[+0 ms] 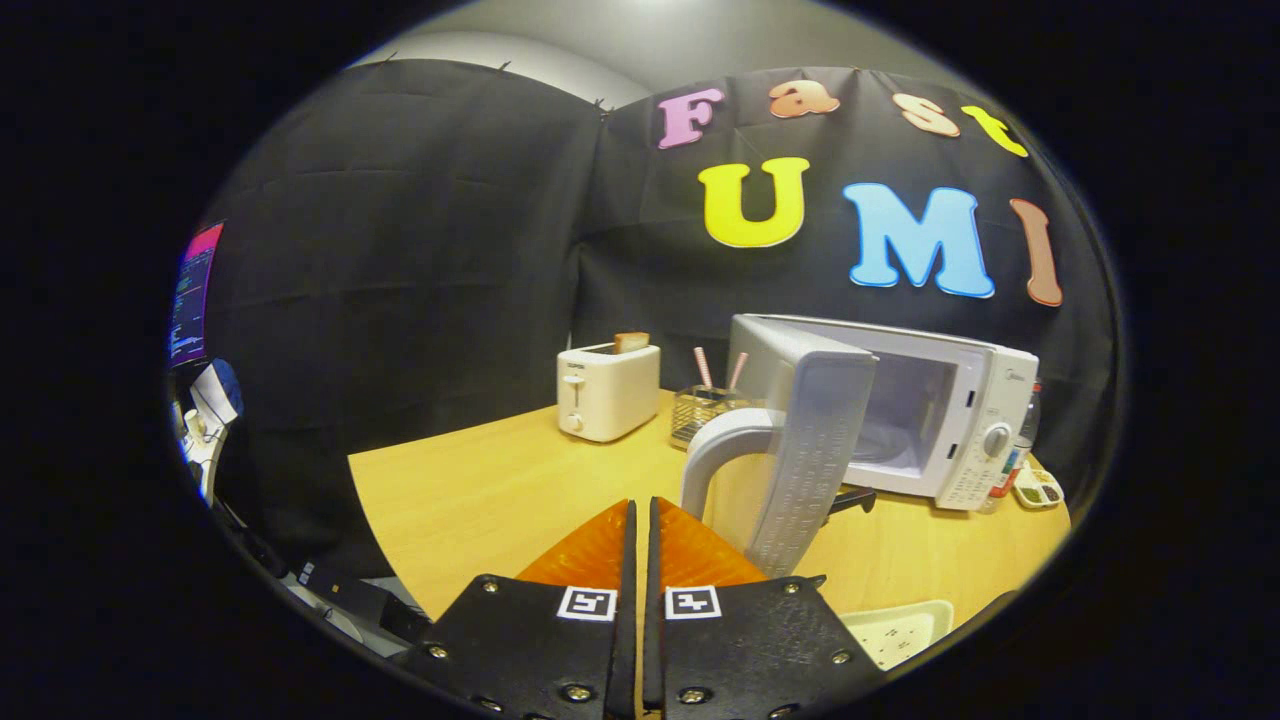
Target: Open the microwave, put the food inside, and close the microwave door.
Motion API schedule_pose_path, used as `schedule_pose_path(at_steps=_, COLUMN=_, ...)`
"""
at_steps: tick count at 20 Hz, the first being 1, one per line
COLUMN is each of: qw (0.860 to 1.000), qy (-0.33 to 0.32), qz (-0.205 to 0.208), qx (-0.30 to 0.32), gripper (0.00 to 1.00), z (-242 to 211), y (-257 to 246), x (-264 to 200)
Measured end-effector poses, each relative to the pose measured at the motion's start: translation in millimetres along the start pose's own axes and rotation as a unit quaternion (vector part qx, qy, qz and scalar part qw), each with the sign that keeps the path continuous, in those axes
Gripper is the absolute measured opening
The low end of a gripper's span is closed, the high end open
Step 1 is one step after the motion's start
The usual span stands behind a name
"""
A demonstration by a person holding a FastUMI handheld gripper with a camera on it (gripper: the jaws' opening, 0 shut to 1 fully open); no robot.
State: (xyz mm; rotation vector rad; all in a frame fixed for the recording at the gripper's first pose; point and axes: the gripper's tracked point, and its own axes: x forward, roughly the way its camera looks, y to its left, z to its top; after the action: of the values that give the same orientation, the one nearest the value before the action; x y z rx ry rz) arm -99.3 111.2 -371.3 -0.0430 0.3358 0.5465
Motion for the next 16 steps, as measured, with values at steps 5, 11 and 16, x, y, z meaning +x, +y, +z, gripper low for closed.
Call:
schedule_pose_path(at_steps=5, qw=0.996, qy=0.004, qz=-0.083, qx=0.041, gripper=0.04, z=-1.3, y=-86.4, x=12.3)
schedule_pose_path(at_steps=11, qw=0.982, qy=0.009, qz=-0.148, qx=0.114, gripper=0.04, z=-3.6, y=-178.6, x=40.8)
schedule_pose_path(at_steps=16, qw=0.973, qy=0.0, qz=-0.195, qx=0.125, gripper=0.04, z=2.2, y=-235.5, x=68.1)
